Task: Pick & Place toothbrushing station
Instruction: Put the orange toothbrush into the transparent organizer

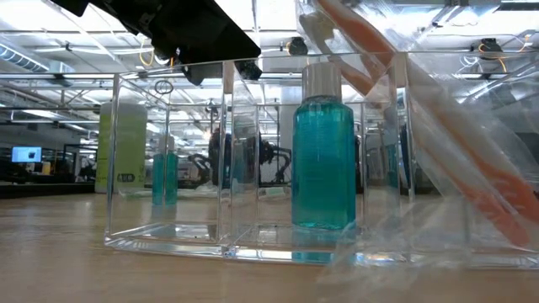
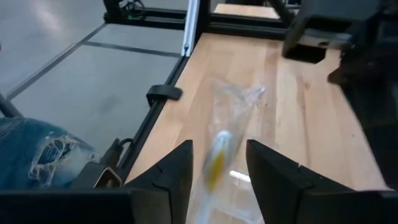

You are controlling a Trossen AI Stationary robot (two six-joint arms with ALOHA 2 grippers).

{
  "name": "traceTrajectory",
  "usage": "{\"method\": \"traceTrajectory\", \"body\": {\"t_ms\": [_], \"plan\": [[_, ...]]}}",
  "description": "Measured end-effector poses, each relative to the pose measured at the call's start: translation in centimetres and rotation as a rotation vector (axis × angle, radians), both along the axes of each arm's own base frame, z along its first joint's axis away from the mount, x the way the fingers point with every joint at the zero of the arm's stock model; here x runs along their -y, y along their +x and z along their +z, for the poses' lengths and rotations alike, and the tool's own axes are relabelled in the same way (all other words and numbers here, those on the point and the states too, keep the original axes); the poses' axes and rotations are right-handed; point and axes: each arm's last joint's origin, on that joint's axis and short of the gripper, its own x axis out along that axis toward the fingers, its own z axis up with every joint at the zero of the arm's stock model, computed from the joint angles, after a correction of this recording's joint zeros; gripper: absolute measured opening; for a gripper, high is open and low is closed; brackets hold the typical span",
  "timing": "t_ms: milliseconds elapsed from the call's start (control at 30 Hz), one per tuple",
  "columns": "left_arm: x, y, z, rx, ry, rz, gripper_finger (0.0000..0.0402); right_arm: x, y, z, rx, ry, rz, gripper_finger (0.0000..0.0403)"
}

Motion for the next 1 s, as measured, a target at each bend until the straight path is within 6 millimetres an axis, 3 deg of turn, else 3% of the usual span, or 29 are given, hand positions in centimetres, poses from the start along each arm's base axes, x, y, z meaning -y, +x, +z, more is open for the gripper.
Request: {"method": "traceTrajectory", "body": {"t_ms": [133, 333, 533, 700, 1000], "plan": [[0.0, 0.0, 0.0, 0.000, 0.000, 0.000, 0.0196, -0.1, -0.1, -0.1, -0.008, -0.002, 0.030, 0.0098], [0.0, 0.0, 0.0, 0.000, 0.000, 0.000, 0.0196, -1.4, -0.8, 0.2, 0.061, -0.110, 0.126, 0.0010], [0.0, 0.0, 0.0, -0.001, 0.001, 0.000, 0.0195, -2.4, -1.3, 0.6, 0.126, -0.138, 0.092, 0.0003], [0.0, 0.0, 0.0, -0.001, 0.000, 0.000, 0.0196, -3.2, -1.6, 1.3, 0.228, -0.034, 0.093, 0.0001], [0.0, 0.0, 0.0, 0.000, 0.000, 0.000, 0.0196, -1.5, -3.7, -2.0, 0.378, 0.098, 0.039, 0.0000]]}}
